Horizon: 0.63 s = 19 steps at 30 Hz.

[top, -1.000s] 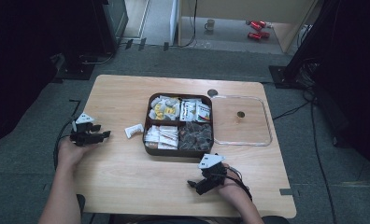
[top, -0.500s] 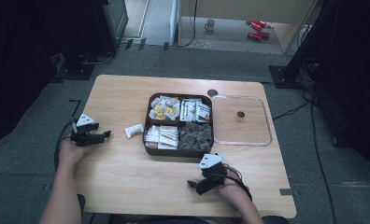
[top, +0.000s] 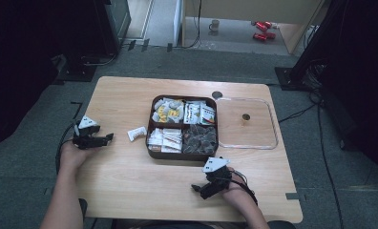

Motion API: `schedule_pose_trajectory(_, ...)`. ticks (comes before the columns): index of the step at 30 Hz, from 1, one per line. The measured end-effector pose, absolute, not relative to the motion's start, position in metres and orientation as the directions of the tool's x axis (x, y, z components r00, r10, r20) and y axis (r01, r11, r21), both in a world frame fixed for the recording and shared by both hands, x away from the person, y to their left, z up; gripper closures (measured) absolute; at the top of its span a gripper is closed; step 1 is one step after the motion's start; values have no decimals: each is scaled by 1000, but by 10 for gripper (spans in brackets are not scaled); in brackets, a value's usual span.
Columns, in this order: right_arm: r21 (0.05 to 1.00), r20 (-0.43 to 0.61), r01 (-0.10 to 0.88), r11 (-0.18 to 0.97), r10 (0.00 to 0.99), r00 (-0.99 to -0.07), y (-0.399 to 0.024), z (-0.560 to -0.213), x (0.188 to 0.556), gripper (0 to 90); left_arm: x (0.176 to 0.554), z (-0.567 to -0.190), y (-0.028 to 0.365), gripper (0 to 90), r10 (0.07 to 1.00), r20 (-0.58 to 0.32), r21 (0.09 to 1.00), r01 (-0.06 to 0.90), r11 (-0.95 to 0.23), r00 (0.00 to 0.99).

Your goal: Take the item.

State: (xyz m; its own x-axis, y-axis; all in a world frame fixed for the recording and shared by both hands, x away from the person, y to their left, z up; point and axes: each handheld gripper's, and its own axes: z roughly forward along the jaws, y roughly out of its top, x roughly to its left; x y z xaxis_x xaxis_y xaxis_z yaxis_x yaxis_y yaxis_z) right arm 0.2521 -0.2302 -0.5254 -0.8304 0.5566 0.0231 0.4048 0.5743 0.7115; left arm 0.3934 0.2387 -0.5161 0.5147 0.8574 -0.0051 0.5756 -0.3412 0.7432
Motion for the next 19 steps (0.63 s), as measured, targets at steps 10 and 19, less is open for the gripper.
schedule_pose_trajectory(10, 712, 23, 405, 574, 557, -830, -230, -525, 252, 0, 394, -516, 238, 272, 861, -5, 743, 578, -338, 509)
schedule_pose_trajectory(19, 712, 23, 405, 574, 557, -830, -230, -525, 252, 0, 394, -516, 237, 259, 864, -4, 741, 582, -335, 503)
